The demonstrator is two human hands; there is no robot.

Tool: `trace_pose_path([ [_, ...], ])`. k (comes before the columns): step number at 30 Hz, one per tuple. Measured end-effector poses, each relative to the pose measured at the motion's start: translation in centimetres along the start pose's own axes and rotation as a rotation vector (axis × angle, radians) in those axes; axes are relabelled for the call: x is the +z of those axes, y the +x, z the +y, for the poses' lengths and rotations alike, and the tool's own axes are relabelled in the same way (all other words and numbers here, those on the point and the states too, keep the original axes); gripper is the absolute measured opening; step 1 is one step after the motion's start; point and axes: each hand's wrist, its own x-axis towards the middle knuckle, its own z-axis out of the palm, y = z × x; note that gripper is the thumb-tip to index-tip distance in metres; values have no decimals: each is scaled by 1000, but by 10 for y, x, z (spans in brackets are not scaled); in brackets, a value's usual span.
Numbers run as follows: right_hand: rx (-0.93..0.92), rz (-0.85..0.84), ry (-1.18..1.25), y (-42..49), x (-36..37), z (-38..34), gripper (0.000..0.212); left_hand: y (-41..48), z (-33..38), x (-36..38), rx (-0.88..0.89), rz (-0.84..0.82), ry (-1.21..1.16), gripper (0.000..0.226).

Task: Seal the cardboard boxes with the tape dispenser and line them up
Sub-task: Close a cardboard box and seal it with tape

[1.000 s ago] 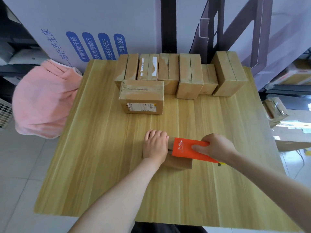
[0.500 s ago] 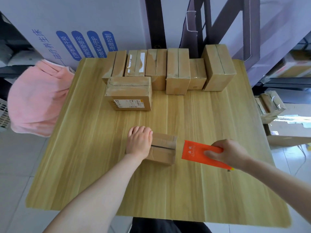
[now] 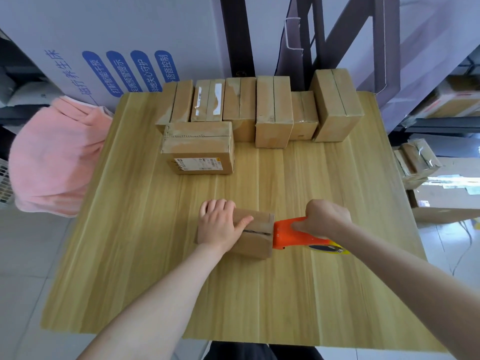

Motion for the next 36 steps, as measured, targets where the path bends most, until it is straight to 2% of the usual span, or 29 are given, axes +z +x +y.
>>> trace_pose_path([
  [5, 106, -44, 47, 5, -10, -12, 40, 0, 1, -3, 6, -29, 50, 70],
  [10, 251, -3, 197, -6, 29, -15, 34, 1, 1, -4, -28, -70, 53, 75],
  [13, 292, 124, 431, -26, 34, 2, 44, -2, 5, -5, -203, -41, 0, 71],
  [15, 234, 244, 629, -39, 28, 14, 47, -4, 10, -9, -356, -42, -83, 65],
  [18, 67, 386, 902, -60, 12, 20, 33, -4, 16, -19, -545, -90, -322, 51],
  [20, -10, 436, 1017, -77, -2, 17, 23, -1, 15, -34, -647, -38, -585, 44],
  [21, -43, 455, 1060, -86, -10, 15, 21, 0, 15, -47, -642, 1, -716, 39],
  [23, -108, 495, 1107, -102, -25, 9, 19, 2, 19, -84, -516, 27, -989, 27],
  [25, -175, 537, 1124, -114, -37, 4, 17, 0, 28, -130, -368, -43, -1251, 22],
  [27, -216, 585, 1113, -122, -46, -1, 17, -6, 36, -170, -261, -167, -1434, 29],
  [29, -251, 621, 1075, -126, -51, -4, 17, -10, 39, -196, -188, -277, -1501, 42],
  [31, -284, 637, 1028, -129, -55, -7, 17, -13, 39, -210, -138, -310, -1513, 50],
  [33, -308, 657, 985, -132, -56, -10, 16, -14, 39, -219, -119, -284, -1502, 47],
  [36, -314, 699, 928, -135, -57, -14, 19, -12, 41, -225, -165, -236, -1466, 27],
])
